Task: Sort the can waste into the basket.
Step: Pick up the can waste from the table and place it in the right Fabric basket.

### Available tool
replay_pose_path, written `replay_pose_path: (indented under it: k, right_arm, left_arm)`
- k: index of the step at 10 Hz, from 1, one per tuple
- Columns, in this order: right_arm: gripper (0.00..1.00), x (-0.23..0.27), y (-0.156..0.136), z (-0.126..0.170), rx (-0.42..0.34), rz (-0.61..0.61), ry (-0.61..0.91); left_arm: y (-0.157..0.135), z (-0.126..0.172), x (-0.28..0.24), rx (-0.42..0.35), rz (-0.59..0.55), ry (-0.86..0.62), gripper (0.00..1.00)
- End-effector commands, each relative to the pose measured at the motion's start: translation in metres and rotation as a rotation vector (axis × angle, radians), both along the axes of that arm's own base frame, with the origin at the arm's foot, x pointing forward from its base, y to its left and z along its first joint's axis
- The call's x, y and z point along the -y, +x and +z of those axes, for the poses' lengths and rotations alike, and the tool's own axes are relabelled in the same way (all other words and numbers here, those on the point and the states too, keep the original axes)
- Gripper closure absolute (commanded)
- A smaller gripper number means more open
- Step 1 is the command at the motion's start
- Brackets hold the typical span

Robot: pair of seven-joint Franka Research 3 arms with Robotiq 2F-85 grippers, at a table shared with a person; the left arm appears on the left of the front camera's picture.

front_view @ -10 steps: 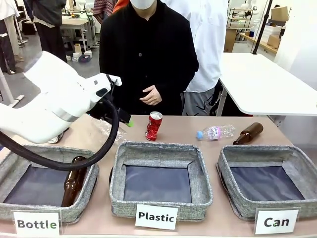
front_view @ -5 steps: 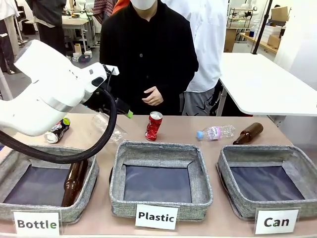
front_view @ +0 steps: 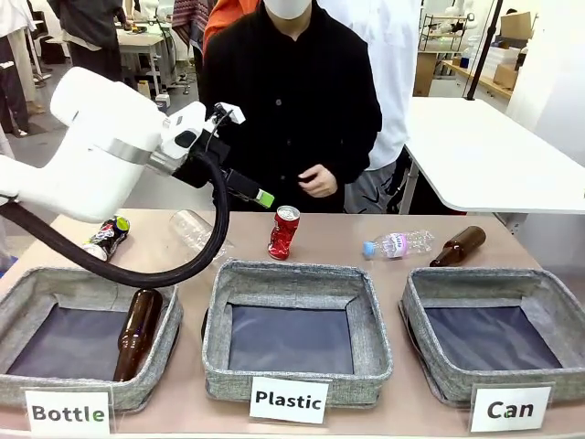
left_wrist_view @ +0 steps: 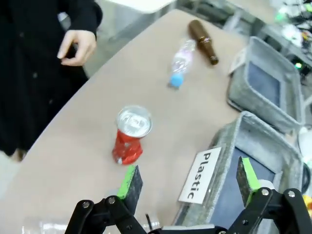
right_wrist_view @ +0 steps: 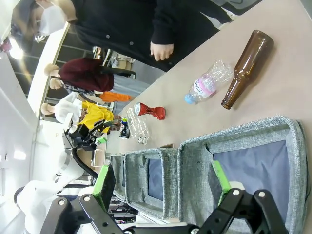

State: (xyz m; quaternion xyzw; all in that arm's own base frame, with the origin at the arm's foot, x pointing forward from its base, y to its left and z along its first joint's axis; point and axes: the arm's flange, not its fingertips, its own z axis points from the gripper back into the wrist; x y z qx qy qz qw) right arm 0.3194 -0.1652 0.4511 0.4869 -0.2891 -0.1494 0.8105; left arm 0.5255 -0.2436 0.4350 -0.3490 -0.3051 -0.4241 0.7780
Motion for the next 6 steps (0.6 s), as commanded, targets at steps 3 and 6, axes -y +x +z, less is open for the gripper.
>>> replay_pose_path:
  k: [3,6]
  right_arm:
    - [0.00,0.001,0.003,-0.001,0.037,0.000,0.013]
    - [0.00,0.001,0.003,-0.001,0.037,0.000,0.013]
  left_arm:
    - [0.024,-0.041,-0.020,0.132,-0.167,-0.156,0.00]
    - [0.042,-0.080,-0.015,0.244,-0.179,-0.147,0.00]
